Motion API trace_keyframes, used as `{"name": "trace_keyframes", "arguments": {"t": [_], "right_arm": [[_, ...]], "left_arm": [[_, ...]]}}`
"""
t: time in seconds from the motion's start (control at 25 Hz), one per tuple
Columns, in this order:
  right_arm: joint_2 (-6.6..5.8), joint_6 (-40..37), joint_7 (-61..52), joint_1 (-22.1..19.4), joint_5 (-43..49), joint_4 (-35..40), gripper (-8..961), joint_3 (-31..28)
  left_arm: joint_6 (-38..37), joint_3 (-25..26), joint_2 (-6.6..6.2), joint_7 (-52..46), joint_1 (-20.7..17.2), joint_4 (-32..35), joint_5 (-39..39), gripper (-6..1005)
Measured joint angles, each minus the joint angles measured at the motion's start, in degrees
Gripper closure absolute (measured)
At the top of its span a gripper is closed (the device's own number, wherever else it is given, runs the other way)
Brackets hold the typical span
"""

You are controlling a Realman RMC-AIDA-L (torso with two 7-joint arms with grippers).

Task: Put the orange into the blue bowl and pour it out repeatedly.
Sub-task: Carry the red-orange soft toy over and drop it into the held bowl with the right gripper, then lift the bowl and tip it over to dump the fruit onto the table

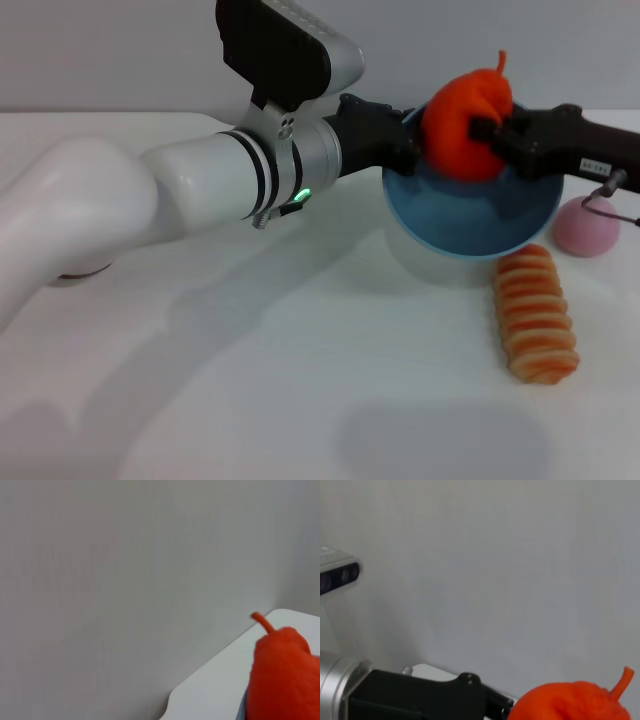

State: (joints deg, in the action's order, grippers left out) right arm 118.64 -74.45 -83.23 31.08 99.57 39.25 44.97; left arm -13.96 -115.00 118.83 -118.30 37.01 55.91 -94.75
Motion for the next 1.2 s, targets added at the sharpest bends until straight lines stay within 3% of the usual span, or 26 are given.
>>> {"name": "trace_keyframes", "arguments": {"t": [0.76, 1.08, 1.2], "right_arm": [[-0.26, -6.0, -1.4, -2.5, -3.9, -0.5, 935, -1.0], [-0.24, -8.8, -1.5, -4.4, -6.5, 1.3, 539, -1.6], [-0.27, -10.0, -1.0, -7.0, -12.0, 3.2, 492, -1.9]], "left_arm": [[1.6, 0.1, -0.10, 0.0, 0.0, -1.1, 0.1, 999], [1.6, 0.4, -0.09, 0.2, 0.3, -1.7, 0.1, 1000], [2.2, 0.4, -0.12, 0.7, 0.4, -1.6, -0.2, 999]]}}
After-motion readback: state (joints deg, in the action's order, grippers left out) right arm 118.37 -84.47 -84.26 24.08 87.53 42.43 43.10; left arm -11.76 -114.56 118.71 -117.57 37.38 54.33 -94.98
